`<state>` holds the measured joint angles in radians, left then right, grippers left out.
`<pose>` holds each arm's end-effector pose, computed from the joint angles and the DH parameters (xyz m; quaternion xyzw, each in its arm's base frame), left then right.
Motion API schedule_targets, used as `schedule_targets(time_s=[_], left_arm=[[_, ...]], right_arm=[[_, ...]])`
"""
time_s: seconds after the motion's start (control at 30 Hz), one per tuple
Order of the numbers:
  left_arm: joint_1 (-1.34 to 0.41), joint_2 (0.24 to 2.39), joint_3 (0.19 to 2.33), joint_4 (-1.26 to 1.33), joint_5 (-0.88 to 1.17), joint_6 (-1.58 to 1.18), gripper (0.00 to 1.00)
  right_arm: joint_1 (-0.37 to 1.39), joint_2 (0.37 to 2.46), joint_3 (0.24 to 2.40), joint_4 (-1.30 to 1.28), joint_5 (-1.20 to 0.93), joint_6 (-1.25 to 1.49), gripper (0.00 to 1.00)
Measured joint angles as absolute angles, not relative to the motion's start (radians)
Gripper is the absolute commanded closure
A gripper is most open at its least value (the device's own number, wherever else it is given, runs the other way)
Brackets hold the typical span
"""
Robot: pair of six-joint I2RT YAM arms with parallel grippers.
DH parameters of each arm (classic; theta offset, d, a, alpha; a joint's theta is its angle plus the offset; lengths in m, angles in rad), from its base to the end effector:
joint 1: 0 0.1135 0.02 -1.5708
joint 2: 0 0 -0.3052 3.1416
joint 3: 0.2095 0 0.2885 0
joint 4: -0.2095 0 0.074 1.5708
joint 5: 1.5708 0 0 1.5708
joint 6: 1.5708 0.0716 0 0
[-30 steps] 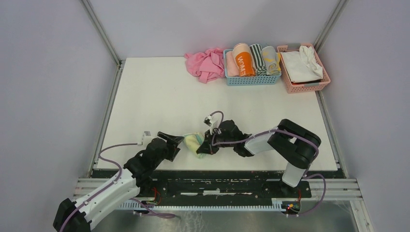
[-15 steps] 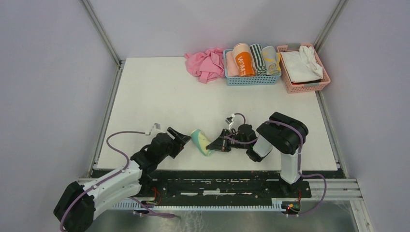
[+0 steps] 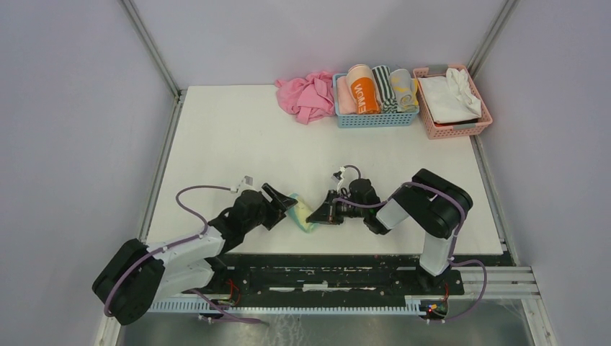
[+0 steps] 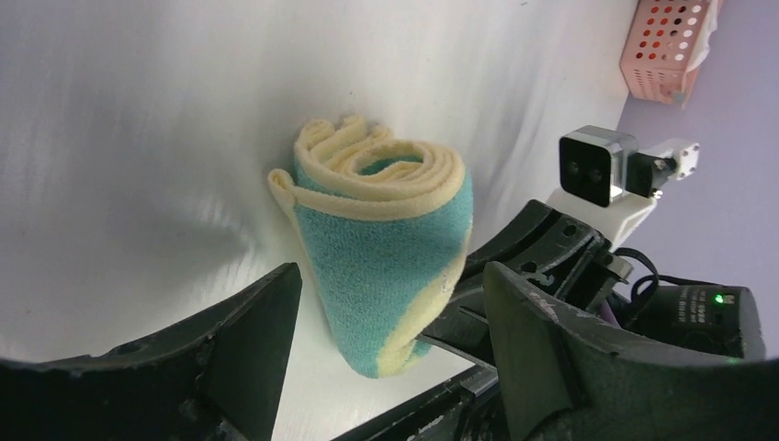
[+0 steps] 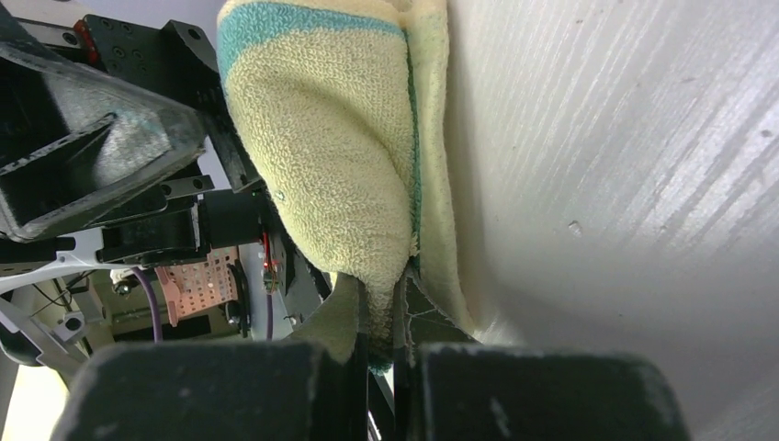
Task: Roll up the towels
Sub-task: Roll the towel at the center of the board, then pick up the towel at the center of the board.
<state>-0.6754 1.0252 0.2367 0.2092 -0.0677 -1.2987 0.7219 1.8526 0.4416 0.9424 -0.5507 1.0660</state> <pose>0.1785 -0.1368 0.1369 -0.2849 0.8318 -0.3803 0.2869 0.2225 0.2458 0.0766 0.0001 0.8321 0.5379 0.1350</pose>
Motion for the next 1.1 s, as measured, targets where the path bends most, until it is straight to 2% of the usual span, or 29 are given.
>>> schedule_targets(time_s=[0.2, 0.3, 0.47, 0.57, 0.63, 0.73, 0.83, 0.9, 1.1], left_arm=[[-0.661, 1.143, 0.237, 0.284, -0.067, -1.3, 0.27], [-0.647, 1.209, 0.237, 0.353, -0.059, -1.302, 0.35], [-0.634, 1.299, 0.218, 0.479, -0.038, -1.327, 0.54], [-0.629, 1.333, 0.194, 0.55, -0.031, -1.353, 0.63], [-0.629, 1.345, 0.181, 0.579, -0.027, -1.362, 0.67], [-0.63, 1.343, 0.173, 0.587, -0.026, -1.385, 0.71], [-0.631, 1.322, 0.171, 0.558, -0.026, -1.407, 0.72], [-0.633, 1.291, 0.171, 0.512, -0.03, -1.419, 0.72], [-0.643, 1.207, 0.172, 0.392, -0.077, -1.451, 0.73]], right_arm=[[0.733, 1.842, 0.485, 0.848, -0.566, 1.031, 1.0], [0.748, 1.826, 0.521, 0.77, -0.56, 0.999, 1.0], [0.776, 1.783, 0.583, 0.604, -0.535, 0.929, 0.98], [0.792, 1.758, 0.628, 0.488, -0.513, 0.877, 0.88], [0.804, 1.736, 0.663, 0.396, -0.487, 0.836, 0.75], [0.843, 1.688, 0.737, 0.212, -0.403, 0.76, 0.6], [0.92, 1.626, 0.825, 0.008, -0.258, 0.673, 0.5], [0.966, 1.596, 0.871, -0.09, -0.182, 0.631, 0.36], [1.045, 1.569, 0.972, -0.288, -0.038, 0.554, 0.27]])
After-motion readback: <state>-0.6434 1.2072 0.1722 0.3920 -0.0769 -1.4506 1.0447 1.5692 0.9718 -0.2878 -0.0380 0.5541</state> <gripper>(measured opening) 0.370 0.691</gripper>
